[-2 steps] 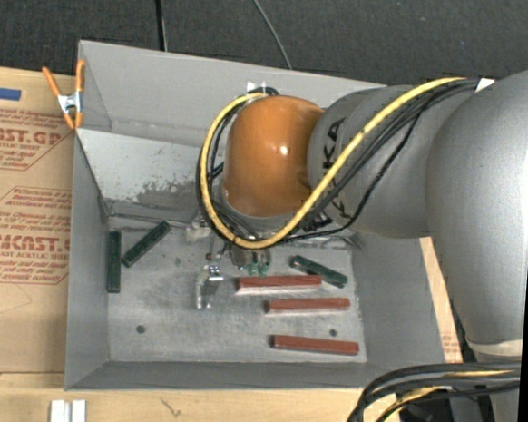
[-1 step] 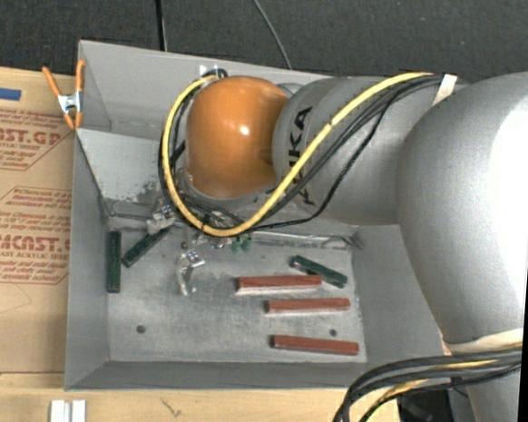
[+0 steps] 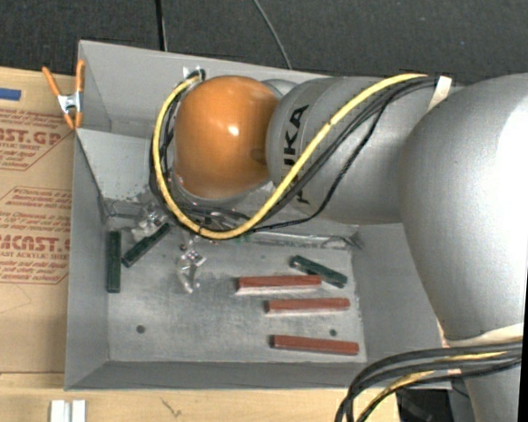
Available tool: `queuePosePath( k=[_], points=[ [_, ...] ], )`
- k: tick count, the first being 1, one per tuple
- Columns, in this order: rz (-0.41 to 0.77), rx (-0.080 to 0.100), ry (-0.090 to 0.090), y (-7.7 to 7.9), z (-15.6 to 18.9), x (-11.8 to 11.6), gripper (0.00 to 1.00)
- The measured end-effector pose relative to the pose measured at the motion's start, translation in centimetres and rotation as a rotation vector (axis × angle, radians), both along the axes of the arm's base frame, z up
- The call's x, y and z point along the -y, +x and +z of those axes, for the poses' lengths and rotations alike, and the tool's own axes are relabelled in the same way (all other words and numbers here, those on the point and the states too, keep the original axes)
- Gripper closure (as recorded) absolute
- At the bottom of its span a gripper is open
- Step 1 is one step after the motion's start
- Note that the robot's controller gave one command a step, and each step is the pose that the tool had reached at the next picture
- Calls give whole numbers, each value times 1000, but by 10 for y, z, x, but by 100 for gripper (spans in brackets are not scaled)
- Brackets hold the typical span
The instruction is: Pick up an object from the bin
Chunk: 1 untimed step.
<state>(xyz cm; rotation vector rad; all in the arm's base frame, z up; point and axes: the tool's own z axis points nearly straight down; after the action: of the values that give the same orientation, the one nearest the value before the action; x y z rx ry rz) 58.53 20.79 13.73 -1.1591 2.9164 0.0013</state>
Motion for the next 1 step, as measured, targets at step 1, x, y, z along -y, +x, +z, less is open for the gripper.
queuePosePath(
  k=[1],
  points=[
    [68,6,2,10,-66,-12,0]
  ],
)
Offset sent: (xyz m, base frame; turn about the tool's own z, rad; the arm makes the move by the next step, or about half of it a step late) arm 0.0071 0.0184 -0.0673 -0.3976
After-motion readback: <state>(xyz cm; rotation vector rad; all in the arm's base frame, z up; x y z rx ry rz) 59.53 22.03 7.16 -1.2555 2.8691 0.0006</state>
